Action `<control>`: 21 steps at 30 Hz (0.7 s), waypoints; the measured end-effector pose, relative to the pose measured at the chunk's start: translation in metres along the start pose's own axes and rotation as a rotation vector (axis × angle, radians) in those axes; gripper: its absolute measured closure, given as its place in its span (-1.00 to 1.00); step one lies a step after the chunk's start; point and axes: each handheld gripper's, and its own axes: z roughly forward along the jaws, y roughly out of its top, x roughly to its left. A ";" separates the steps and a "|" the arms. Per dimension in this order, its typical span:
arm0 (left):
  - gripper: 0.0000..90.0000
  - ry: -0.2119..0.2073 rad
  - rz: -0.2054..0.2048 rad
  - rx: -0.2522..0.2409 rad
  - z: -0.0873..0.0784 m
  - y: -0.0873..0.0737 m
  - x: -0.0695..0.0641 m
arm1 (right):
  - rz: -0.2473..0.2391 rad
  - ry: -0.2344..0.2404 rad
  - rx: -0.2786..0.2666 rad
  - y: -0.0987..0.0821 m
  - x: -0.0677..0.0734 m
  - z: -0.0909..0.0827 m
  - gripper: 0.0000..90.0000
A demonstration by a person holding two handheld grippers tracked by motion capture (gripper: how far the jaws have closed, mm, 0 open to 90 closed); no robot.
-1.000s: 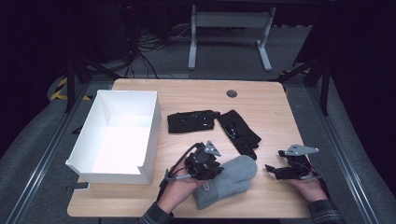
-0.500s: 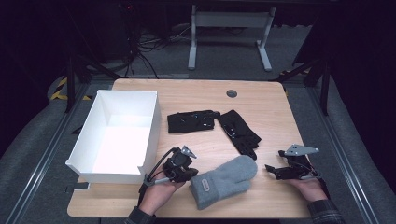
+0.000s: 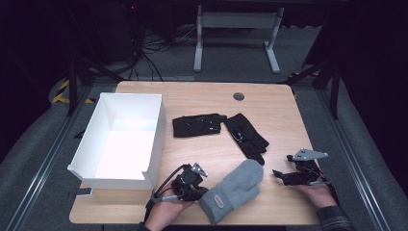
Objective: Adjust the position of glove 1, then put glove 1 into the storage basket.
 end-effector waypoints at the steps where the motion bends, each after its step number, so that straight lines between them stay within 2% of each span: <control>1: 0.90 0.006 0.004 -0.003 -0.001 0.001 0.002 | 0.000 0.000 0.000 0.000 0.000 0.000 -0.72; 3: 0.81 0.018 0.003 -0.024 -0.005 0.002 0.007 | 0.001 -0.001 -0.001 0.000 0.000 0.000 -0.72; 6: 0.54 0.010 -0.006 -0.088 -0.012 0.009 0.013 | 0.001 0.000 -0.001 0.000 0.000 0.000 -0.72; 9: 0.31 -0.010 0.025 -0.137 -0.015 0.015 0.016 | 0.001 0.000 0.000 0.000 0.001 0.000 -0.72; 13: 0.09 -0.021 0.041 -0.159 -0.014 0.024 0.016 | 0.000 0.000 -0.002 -0.001 0.001 0.000 -0.72; 17: -0.05 -0.019 0.085 -0.185 -0.012 0.037 0.012 | -0.001 0.001 -0.002 -0.001 0.001 0.000 -0.72; 21: -0.32 -0.021 0.113 -0.197 -0.010 0.050 0.005 | -0.001 0.001 -0.002 -0.001 0.001 0.000 -0.72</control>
